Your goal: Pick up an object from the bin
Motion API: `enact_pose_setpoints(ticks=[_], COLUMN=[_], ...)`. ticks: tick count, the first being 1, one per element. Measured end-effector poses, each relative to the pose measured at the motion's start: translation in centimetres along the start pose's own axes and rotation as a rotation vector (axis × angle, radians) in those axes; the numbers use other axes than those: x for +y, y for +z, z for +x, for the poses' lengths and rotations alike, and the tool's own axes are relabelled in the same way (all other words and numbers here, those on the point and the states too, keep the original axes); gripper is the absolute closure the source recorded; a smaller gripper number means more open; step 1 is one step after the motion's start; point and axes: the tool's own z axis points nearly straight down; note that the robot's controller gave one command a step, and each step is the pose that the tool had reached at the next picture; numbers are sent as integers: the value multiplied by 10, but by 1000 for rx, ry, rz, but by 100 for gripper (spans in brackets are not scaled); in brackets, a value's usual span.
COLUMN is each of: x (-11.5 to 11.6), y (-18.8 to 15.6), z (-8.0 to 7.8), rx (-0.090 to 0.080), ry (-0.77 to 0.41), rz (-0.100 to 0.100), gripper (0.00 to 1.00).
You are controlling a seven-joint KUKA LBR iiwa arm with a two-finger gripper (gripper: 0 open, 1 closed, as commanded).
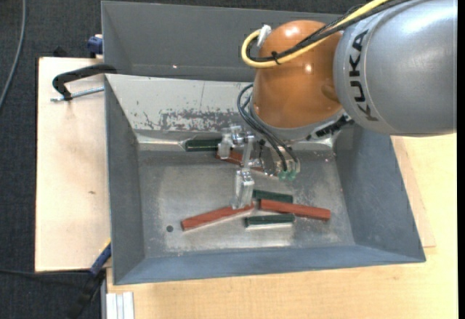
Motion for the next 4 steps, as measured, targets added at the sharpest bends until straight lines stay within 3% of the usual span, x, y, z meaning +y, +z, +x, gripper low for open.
enact_pose_setpoints(ticks=[1,2,3,4], x=[-25,-29,-20,-13], y=[38,61,113,126], z=[18,17,11,4], rx=[7,3,2,1], ry=[-142,-78,-241,-144], rz=[1,0,0,-1], gripper=[0,0,0,100])
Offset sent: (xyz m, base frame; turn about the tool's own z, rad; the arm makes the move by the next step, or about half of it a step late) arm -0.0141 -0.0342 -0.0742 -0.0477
